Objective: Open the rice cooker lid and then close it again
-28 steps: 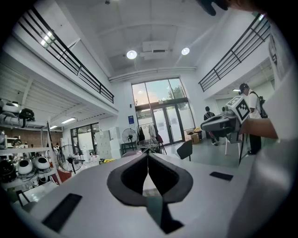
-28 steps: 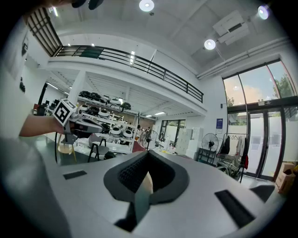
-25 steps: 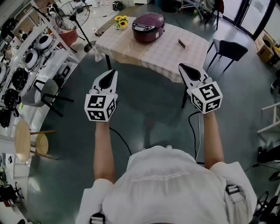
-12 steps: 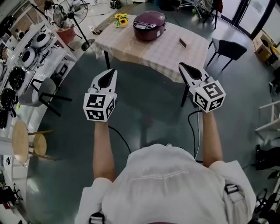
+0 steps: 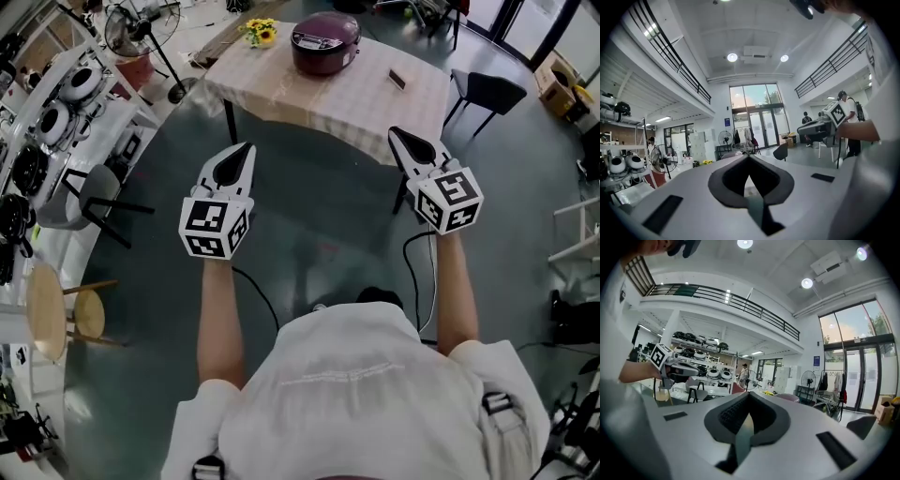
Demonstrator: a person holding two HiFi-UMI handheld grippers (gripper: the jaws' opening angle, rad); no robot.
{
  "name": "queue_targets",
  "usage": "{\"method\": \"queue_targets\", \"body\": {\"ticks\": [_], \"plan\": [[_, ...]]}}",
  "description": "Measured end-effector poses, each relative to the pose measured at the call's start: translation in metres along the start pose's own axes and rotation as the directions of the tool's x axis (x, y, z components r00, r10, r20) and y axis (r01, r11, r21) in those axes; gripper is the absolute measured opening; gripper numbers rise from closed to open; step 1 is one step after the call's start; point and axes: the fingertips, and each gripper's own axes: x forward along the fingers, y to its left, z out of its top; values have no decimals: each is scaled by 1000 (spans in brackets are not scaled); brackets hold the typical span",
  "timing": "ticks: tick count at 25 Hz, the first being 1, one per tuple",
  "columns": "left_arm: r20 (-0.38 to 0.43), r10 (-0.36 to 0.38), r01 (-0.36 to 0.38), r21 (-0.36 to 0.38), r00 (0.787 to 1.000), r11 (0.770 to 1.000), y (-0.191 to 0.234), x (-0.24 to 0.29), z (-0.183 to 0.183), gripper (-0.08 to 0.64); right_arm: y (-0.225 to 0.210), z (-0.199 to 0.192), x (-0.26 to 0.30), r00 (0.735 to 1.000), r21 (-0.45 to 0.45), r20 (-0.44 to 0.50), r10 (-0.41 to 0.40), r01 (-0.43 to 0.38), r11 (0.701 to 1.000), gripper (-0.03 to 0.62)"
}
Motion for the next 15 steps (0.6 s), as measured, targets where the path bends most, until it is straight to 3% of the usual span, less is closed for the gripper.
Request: {"method": "queue_targets", "body": {"ticks": [6,15], "plan": [[7,11,-9,-149,1000,989,30,-24,-19,15,17,0,-2,999,3,-17,-40,40,999,25],[1,56,-56,-13,998,998,43,-41,-24,24,38,13,8,1000,11,-5,-28,28,1000,28]]}}
